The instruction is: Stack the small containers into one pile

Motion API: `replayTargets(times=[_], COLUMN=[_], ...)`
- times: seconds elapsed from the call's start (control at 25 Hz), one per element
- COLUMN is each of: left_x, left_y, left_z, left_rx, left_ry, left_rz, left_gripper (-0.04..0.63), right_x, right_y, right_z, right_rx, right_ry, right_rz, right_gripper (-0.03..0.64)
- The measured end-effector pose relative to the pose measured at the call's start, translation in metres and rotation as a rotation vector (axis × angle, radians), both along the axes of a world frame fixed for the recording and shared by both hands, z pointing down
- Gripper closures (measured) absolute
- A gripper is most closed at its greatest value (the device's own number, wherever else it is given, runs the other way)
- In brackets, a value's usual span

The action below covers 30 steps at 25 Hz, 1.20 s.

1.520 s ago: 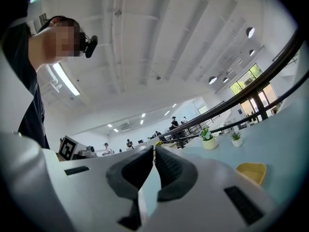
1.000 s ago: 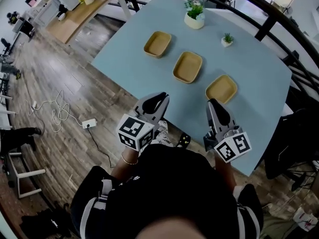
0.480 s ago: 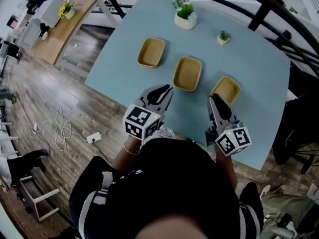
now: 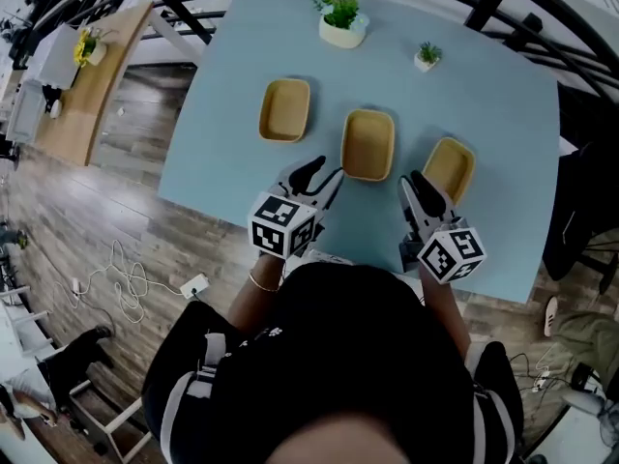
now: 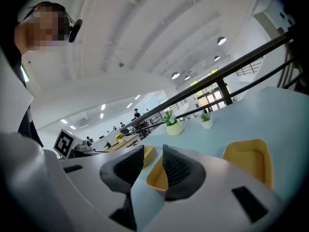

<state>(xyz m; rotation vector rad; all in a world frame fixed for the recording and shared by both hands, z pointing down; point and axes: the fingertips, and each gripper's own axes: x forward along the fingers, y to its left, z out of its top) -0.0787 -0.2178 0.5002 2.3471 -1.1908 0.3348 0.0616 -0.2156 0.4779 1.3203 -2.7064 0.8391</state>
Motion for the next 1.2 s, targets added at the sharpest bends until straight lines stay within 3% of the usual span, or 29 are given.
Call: replayTargets(times=[0.2,0.44,0.76,1.2], left_x=[0.003,0.007,0.011,0.026], left_y=[-0.014,-0.02,-0.028,-0.031], left_z=[0.041,0.078,0.099,0.113], left_rx=[-0.115,-0.226,-0.29,-0.339], left_ry=[0.033,0.016,0.0,0.025], left_rz=[0.018,0.045,0.082,0.131], left_gripper=[0.422,0.394,0.38,0.38], right_x=[-0.007,-0.015,-0.021,-0.02], right_y=[-0.01,-0.013,-0.02,-0.022], right_z=[0.035,0.069,0.101,0.125], right_rx=[-0.076,-0.183,-0.264,-0.343], right_ry=[0.037,0.066,0.143,0.107], right_rz=[0.01,0.056,0.13,0.183], right_gripper=[0.488,0.443,0.397,0.394])
